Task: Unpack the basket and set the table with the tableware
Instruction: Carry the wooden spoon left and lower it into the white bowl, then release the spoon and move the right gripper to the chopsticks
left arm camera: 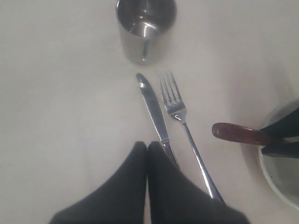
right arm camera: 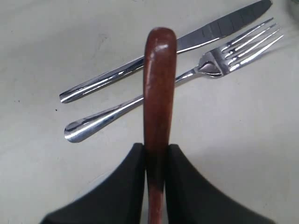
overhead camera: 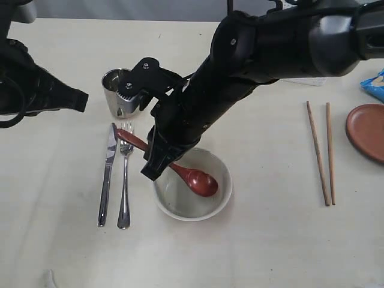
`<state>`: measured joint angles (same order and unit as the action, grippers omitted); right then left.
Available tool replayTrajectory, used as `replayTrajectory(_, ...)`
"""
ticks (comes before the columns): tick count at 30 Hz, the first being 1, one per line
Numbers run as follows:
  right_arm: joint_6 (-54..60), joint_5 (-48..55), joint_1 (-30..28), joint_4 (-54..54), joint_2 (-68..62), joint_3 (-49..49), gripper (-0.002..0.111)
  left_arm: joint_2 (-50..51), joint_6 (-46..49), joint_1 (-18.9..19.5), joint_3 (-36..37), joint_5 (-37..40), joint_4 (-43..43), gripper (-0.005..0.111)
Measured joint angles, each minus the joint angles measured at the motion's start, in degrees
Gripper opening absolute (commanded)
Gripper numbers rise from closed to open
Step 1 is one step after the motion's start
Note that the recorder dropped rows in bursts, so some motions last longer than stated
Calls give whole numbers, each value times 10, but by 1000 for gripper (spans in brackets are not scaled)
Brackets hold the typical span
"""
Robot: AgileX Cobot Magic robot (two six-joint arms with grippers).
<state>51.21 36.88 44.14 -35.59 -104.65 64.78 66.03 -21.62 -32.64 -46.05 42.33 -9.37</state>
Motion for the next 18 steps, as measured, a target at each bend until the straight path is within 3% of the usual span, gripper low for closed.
replayTrajectory(6,-10,-3,0,0,0,0,0,0,0,0,0,0,0,0)
replayTrajectory(8,-13,-3,0,0,0,0,8,0,0,0,0,0,0,0)
replayTrajectory(13,-15,8,0,0,0,0,41,0,0,0,0,0,0,0)
replayTrajectory(18,-20,8,0,0,0,0,46,0,1,0,0,0,0,0)
